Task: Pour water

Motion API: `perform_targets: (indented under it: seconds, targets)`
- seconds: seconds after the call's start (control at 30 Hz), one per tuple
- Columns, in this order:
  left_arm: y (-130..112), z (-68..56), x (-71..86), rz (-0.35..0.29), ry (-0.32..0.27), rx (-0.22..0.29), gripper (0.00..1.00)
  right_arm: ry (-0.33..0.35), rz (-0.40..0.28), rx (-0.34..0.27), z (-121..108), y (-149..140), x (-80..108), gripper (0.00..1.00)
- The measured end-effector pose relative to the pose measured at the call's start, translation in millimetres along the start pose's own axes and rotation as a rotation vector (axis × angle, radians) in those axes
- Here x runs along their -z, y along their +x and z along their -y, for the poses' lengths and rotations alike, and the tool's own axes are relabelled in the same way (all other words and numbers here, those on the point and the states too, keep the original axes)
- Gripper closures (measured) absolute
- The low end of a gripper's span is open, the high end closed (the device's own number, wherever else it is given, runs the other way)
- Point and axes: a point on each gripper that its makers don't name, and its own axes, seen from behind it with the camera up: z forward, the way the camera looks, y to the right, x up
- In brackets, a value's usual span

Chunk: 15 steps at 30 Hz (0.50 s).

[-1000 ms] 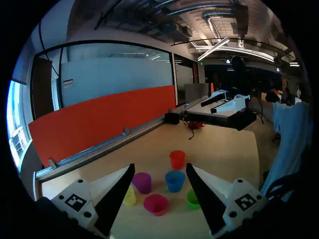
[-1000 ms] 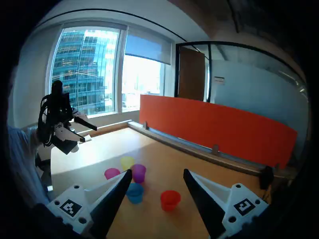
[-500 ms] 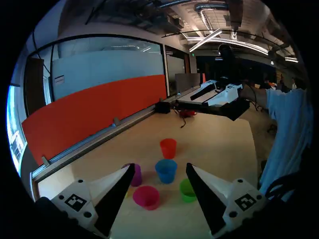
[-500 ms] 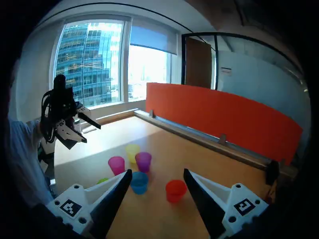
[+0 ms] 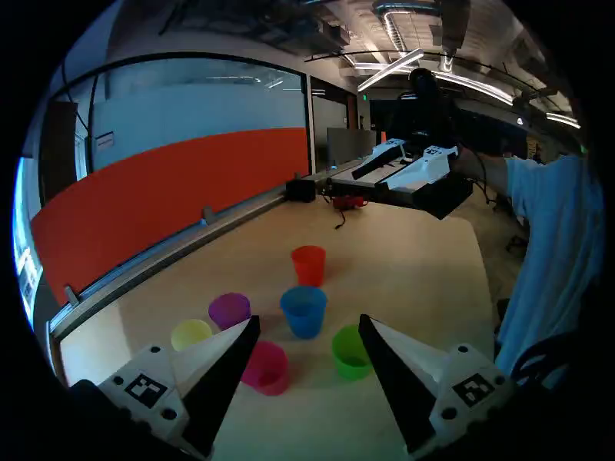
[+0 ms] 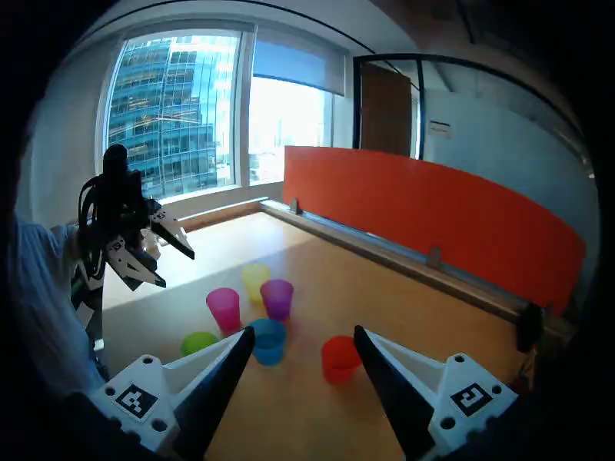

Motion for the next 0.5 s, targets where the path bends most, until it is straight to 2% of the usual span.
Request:
perform_targets:
  seconds: [0.5]
  targets:
    - [-39.1,-29.0,-22.0,0.070,-0.076,-0.020,0.05,0.011,0.044,0.002,-0.7,-23.7,-16.3,0.00]
